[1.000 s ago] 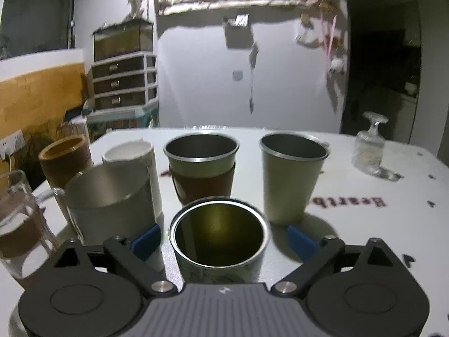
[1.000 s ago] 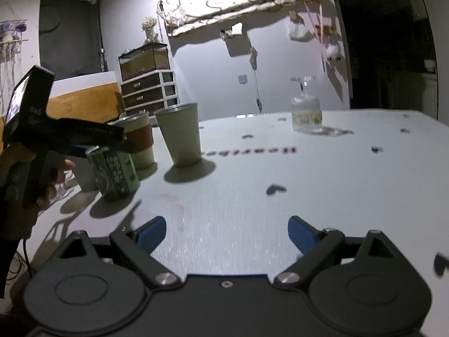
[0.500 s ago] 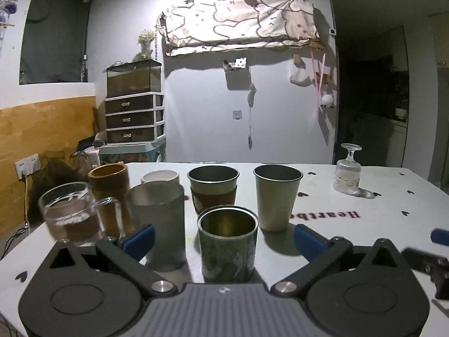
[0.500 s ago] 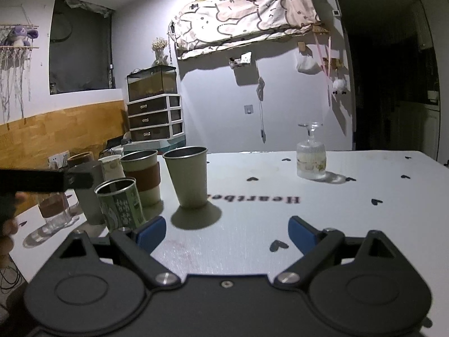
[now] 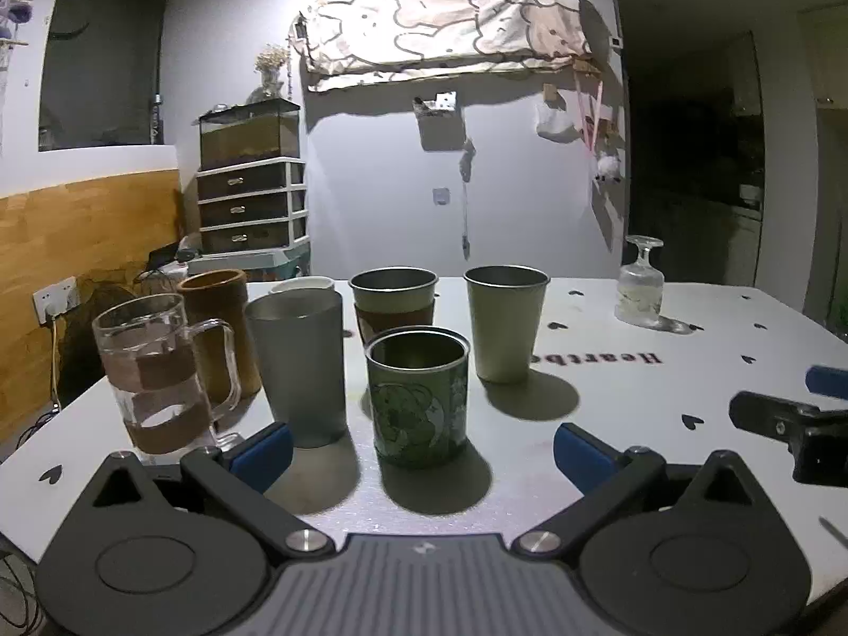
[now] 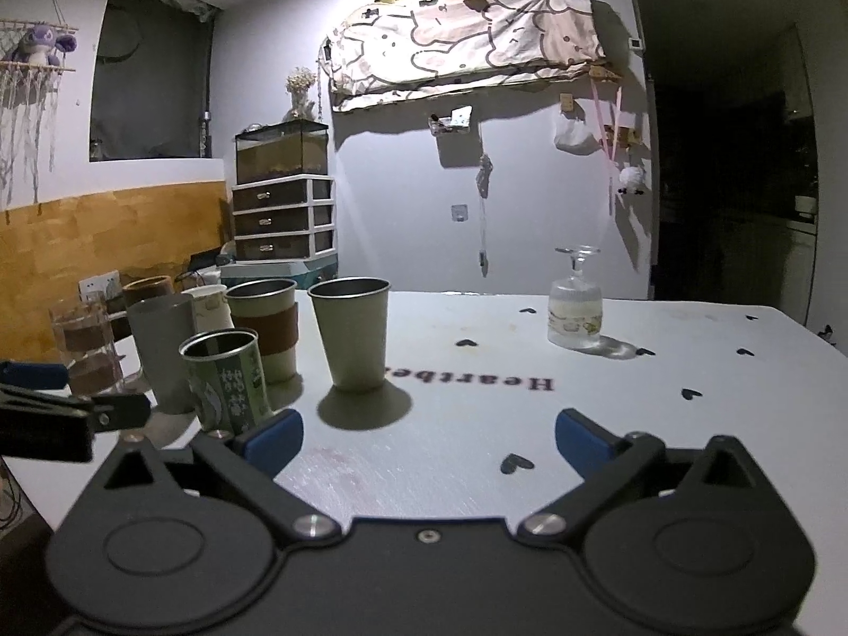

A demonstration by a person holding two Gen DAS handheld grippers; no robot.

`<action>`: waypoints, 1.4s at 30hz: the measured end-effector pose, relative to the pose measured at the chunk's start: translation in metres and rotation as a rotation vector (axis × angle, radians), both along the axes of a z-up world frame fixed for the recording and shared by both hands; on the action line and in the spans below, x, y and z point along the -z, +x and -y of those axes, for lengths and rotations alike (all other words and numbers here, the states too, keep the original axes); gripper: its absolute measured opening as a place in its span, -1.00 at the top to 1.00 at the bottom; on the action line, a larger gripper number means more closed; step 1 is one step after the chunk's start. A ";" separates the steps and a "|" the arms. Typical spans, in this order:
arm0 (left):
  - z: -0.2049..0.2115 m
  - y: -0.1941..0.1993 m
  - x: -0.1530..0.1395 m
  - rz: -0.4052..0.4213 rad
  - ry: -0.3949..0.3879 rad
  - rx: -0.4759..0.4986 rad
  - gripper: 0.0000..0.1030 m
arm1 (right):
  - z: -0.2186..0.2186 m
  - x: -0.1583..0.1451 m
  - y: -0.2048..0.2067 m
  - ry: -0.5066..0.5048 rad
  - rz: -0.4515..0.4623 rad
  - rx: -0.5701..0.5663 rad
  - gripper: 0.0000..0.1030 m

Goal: Flip cup upright

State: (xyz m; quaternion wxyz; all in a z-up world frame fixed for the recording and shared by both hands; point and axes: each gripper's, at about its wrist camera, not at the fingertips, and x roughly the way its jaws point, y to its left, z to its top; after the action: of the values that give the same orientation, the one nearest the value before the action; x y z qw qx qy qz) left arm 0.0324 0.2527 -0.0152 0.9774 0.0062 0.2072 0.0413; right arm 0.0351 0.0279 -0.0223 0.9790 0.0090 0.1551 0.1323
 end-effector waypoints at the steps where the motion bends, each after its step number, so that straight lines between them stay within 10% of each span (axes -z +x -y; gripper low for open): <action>1: -0.001 -0.001 0.000 0.002 -0.001 -0.004 -1.00 | 0.001 0.001 -0.001 0.002 -0.003 0.005 -0.99; 42: -0.001 0.002 0.005 -0.031 -0.021 0.001 -1.00 | 0.001 0.004 -0.002 -0.002 -0.018 0.029 -0.99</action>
State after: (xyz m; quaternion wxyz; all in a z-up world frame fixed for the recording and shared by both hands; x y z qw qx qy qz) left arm 0.0346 0.2541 -0.0200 0.9741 -0.0034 0.2225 0.0388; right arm 0.0326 0.0267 -0.0260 0.9794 0.0113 0.1637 0.1178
